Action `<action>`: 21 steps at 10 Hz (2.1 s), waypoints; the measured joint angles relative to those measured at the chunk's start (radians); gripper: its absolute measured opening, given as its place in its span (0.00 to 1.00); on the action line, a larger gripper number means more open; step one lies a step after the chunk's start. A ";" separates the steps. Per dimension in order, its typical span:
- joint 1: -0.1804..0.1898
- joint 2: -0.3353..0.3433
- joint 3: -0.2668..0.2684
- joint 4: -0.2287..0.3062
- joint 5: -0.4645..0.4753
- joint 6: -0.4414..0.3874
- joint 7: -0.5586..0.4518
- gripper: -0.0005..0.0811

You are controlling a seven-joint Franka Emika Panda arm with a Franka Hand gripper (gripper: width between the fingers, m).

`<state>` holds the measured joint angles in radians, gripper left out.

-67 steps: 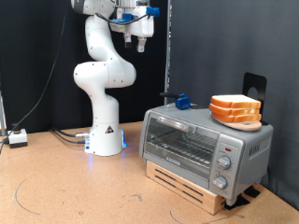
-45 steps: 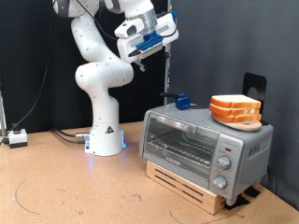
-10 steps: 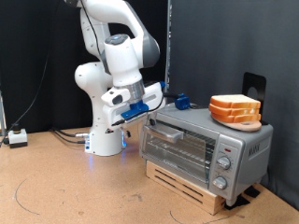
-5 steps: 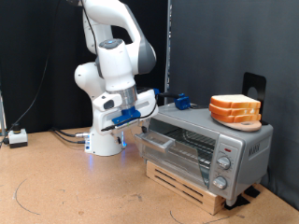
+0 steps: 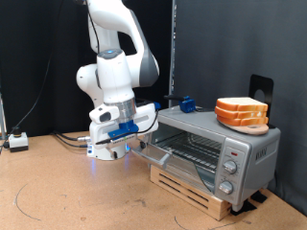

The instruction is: Make a piece of toast with the oven

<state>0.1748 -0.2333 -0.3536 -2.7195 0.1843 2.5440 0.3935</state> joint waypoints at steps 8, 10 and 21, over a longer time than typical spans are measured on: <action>0.058 0.075 0.002 0.062 0.165 0.003 -0.089 1.00; 0.058 0.075 0.002 0.069 0.164 -0.005 -0.088 1.00; 0.037 0.118 0.001 0.090 0.018 0.033 0.046 1.00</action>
<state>0.2117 -0.1153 -0.3522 -2.6297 0.2026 2.5767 0.4398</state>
